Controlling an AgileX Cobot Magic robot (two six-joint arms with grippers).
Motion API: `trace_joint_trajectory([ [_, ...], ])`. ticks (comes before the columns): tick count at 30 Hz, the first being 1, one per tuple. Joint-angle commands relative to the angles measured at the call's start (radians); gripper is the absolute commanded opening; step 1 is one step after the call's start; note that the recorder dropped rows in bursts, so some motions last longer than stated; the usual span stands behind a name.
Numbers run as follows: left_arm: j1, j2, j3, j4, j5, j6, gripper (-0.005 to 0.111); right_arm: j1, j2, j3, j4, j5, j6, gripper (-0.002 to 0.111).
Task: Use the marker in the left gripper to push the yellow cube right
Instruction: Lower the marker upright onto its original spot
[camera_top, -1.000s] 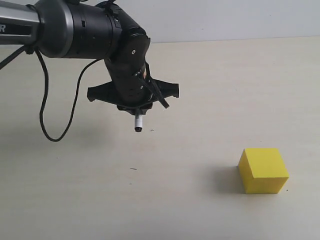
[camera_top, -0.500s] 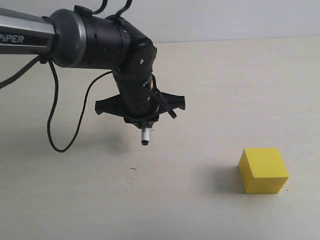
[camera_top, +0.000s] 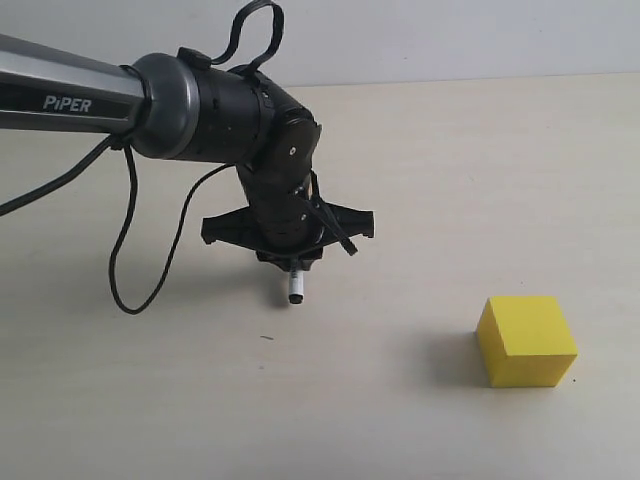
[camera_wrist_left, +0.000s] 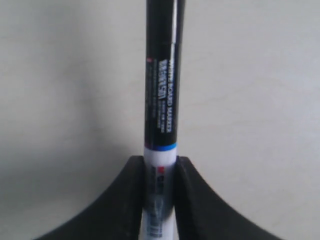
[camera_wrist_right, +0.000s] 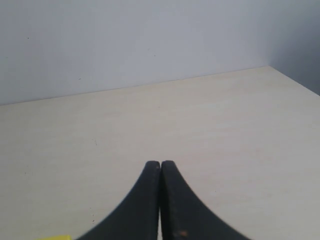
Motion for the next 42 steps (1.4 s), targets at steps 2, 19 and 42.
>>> trace_joint_trajectory([
  [2,-0.003,-0.005,-0.002,-0.055,-0.004,0.06,0.0,-0.007,-0.005,0.005,0.001,-0.004,0.0,0.0],
  [19,-0.003,0.004,-0.002,-0.045,-0.011,0.05,0.0,-0.007,-0.005,0.005,0.001,-0.004,0.0,0.0],
  [42,0.014,0.025,-0.002,-0.045,-0.005,0.017,0.0,-0.007,-0.005,0.005,0.001,-0.004,0.0,0.0],
])
